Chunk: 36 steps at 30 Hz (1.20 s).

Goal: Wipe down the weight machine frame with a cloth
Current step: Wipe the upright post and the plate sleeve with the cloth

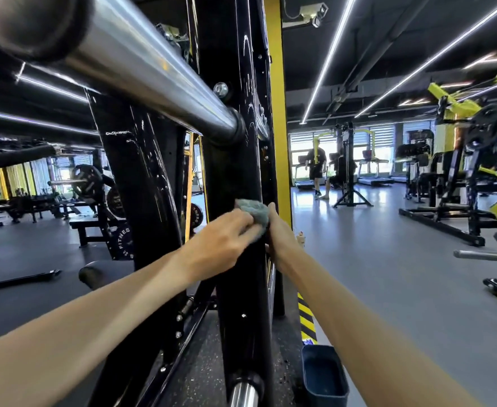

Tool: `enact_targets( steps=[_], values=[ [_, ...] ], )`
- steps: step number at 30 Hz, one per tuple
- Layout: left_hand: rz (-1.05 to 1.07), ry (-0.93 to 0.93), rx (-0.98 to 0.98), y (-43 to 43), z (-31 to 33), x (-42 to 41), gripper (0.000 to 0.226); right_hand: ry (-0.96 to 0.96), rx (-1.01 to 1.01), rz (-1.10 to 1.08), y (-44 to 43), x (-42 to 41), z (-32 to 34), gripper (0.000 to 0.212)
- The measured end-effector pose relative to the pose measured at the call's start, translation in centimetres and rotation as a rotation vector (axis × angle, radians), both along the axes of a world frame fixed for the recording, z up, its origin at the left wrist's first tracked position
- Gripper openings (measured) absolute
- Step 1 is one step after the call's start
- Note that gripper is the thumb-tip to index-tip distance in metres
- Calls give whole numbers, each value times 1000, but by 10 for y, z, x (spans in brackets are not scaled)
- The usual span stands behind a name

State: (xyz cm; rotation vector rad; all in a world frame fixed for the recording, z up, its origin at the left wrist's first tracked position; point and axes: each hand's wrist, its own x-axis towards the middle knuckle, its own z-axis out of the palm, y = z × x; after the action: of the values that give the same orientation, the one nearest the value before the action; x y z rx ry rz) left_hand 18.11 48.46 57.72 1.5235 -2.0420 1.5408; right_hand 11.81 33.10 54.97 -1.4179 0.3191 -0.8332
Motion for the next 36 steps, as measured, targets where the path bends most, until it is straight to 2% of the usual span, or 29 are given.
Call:
enact_targets(
  steps=[1,2,5,7,10,13,15,17,21,23,25,27,29,31,33,34,36],
  values=[
    [-8,-52,22,1,9,2,26,10,-7,8,-1,0,1,55],
    [-3,-19,-35,-2,21,5,27,14,-18,13,0,-2,4,57],
    [-27,332,-361,-13,55,6,37,-5,-2,30,4,-7,9,56],
    [-37,433,-414,-18,44,4,41,2,7,13,6,-9,4,52],
    [-83,357,-314,-10,-24,11,31,18,-44,-5,6,-9,-16,50],
    [-88,141,4,13,-113,21,19,76,-36,-48,9,-15,-46,36],
    [-79,69,192,24,-140,25,16,146,-50,-18,16,-19,-64,35],
    [-88,118,153,25,-133,29,16,186,-52,-12,23,-24,-77,47],
    [-17,426,-209,15,-109,26,24,232,-46,-40,35,-29,-92,50],
    [-36,425,-158,12,-149,22,22,261,-98,-64,46,-33,-95,56],
    [-56,311,53,17,-199,14,27,271,-145,-97,51,-37,-95,66],
    [-21,204,196,25,-217,13,30,249,-205,-94,54,-39,-95,69],
    [-24,258,87,18,-196,11,27,239,-259,-126,55,-41,-92,76],
    [-26,422,-168,8,-165,8,26,237,-312,-160,55,-41,-91,76],
    [-17,504,-286,5,-169,6,24,233,-304,-156,56,-41,-91,73],
    [-31,489,-245,6,-187,6,25,235,-303,-147,55,-42,-91,72],
    [-55,384,-42,19,-224,7,18,230,-304,-136,56,-43,-92,67]
  ],
)
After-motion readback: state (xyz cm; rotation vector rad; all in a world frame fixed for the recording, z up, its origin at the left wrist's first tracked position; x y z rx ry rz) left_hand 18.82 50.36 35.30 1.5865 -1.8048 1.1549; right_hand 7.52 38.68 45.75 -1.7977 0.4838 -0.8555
